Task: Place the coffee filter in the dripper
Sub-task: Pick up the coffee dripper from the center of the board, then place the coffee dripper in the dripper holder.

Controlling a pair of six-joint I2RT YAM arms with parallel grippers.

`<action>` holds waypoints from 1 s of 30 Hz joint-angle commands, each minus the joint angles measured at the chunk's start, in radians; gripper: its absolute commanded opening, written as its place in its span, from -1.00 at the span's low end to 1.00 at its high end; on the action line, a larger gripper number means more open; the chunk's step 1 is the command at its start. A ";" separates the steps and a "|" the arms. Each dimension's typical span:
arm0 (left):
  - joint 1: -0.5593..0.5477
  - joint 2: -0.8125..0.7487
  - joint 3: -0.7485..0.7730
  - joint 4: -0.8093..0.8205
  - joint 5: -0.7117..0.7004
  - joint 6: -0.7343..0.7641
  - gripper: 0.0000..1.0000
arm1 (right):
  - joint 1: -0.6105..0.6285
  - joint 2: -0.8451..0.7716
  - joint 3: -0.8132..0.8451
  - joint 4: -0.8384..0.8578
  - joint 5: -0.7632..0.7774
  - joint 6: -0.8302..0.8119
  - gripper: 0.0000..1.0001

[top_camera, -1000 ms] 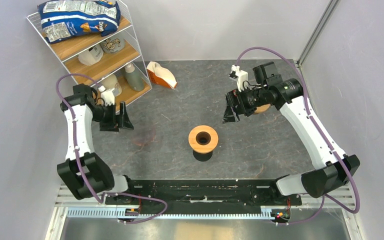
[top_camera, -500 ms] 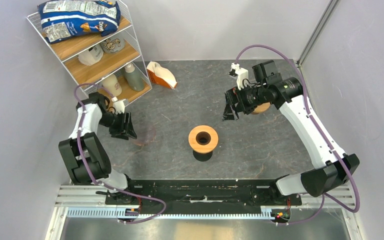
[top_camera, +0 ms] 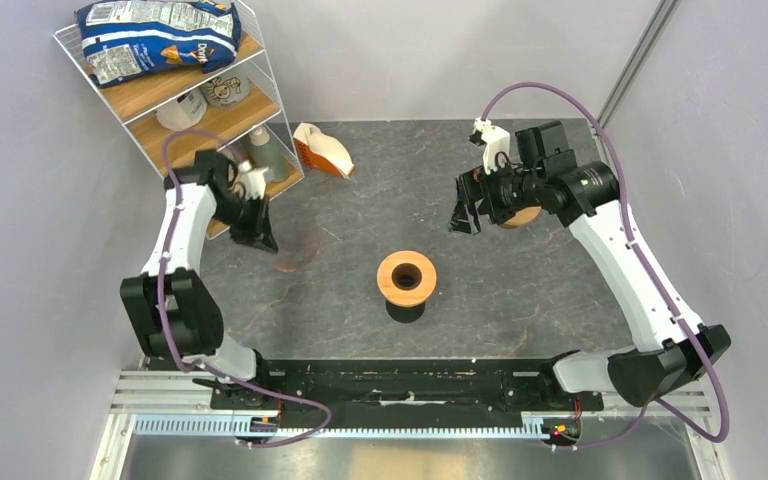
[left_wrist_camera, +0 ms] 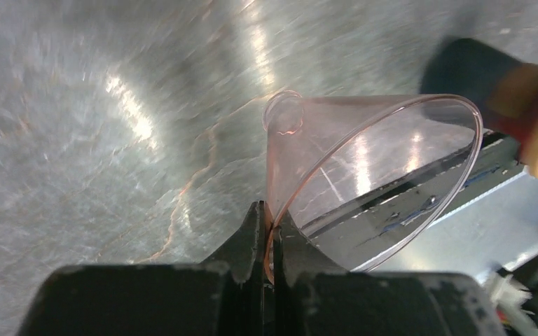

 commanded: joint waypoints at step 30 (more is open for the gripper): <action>-0.843 0.196 0.675 -0.222 0.024 -0.429 -0.96 | 0.003 -0.142 -0.063 0.002 0.016 0.117 0.94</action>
